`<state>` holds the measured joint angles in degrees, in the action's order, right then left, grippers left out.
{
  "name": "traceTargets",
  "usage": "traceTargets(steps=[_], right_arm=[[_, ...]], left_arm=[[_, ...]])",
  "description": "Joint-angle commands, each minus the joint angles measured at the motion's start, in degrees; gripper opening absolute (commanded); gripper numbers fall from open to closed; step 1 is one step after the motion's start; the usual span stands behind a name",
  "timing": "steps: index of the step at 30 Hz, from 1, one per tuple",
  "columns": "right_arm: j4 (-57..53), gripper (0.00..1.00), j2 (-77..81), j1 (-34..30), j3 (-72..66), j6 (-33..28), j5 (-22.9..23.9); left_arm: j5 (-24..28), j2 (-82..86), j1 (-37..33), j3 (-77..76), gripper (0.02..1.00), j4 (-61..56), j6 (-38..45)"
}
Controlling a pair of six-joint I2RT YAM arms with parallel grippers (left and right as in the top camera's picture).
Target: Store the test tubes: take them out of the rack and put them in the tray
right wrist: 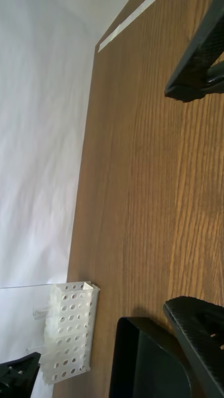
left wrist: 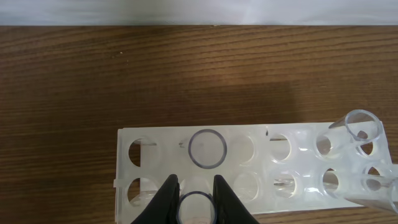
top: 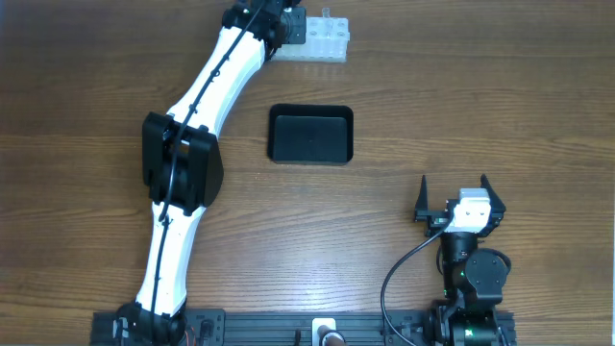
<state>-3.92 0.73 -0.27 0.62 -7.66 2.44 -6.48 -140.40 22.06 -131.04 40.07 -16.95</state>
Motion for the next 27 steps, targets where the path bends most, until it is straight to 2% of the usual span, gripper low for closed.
traceTargets(steps=[1, 27], right_arm=[[-0.2, 0.993, -0.5, 0.3, -0.3, 0.3, -0.5], [-0.2, 0.993, -0.5, 0.3, -0.3, 0.3, -0.5]], left_arm=[[-0.5, -1.0, 0.0, -1.4, 0.156, 0.2, -0.2], [-1.1, 11.8, 0.2, -1.4, 0.106, 0.3, 0.2]])
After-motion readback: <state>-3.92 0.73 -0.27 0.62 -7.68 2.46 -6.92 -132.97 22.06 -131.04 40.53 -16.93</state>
